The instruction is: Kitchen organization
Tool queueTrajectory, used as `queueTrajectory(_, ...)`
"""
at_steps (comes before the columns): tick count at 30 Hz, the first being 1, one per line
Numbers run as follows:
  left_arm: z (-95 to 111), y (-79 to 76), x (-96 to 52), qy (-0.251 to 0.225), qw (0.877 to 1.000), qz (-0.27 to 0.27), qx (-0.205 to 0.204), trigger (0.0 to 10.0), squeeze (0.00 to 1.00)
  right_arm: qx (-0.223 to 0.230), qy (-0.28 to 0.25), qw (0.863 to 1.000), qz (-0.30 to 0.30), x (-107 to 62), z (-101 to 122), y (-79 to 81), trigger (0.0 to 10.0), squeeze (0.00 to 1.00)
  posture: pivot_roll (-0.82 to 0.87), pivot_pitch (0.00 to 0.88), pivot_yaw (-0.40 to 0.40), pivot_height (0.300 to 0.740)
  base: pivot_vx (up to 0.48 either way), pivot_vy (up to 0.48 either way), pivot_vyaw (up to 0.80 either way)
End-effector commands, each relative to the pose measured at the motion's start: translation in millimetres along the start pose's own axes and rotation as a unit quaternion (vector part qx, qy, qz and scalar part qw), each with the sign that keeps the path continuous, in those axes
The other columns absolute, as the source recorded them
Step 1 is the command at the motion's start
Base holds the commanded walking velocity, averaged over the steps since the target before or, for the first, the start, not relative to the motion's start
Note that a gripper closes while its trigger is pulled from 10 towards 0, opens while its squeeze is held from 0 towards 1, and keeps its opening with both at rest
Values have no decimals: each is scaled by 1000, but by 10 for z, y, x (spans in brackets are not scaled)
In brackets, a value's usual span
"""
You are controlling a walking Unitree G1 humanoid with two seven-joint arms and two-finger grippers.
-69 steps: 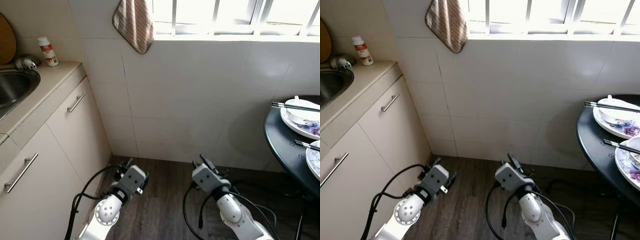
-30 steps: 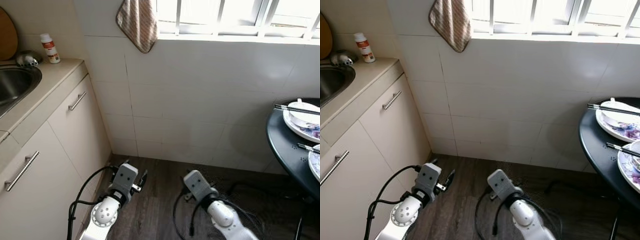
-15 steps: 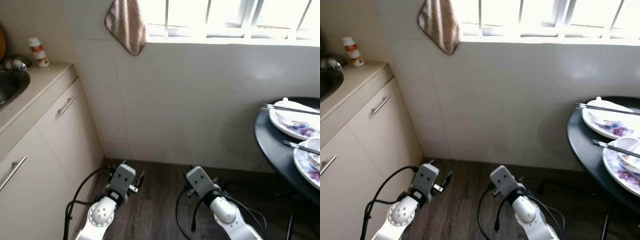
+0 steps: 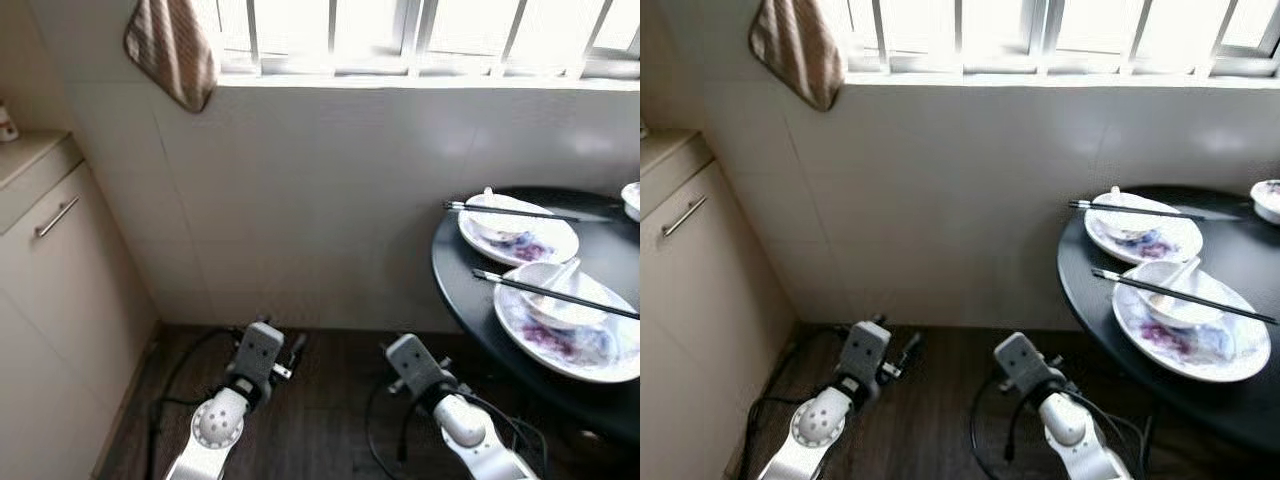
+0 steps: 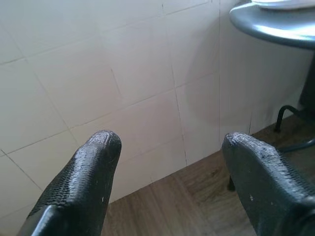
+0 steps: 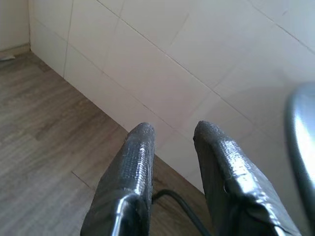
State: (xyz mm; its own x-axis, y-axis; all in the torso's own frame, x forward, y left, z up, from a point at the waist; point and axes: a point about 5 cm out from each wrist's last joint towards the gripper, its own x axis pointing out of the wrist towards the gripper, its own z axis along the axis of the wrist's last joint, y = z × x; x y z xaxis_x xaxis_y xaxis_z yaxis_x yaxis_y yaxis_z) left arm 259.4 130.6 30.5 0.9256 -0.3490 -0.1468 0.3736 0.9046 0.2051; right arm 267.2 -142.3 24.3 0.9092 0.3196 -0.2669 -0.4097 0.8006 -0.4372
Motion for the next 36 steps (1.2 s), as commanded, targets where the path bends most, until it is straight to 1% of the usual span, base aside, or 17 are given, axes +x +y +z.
queueTrajectory(1, -46, 69, -36, 10, 1000, 9, -1, 10000, 0, 4, -10, 1000, 4, 29, 50, 29, 10000, 0, -33, 0, -19, 740, 0, 0, 0)
queueTrajectory(10, -44, 67, -32, 9, 1000, 9, -9, 10000, 0, 3, -11, 1000, 28, 37, 53, 56, 10000, 0, -33, 0, -19, 740, 264, 0, 0)
queueTrajectory(12, -43, 66, -31, 9, 1000, 9, -10, 10000, 0, -5, -12, 999, 32, 39, 56, 62, 10000, 0, -32, 0, -20, 740, 296, 0, 0)
queueTrajectory(16, -41, 64, -28, 8, 1000, 9, -11, 10000, 0, -14, -12, 999, 34, 44, 58, 70, 10000, 0, -32, 0, -21, 740, 307, 0, 0)
queueTrajectory(36, -25, 70, 0, 7, 1000, 8, -11, 10000, 0, -14, -11, 999, 32, 69, 63, 43, 10000, 0, -32, 0, -26, 740, 312, 0, 0)
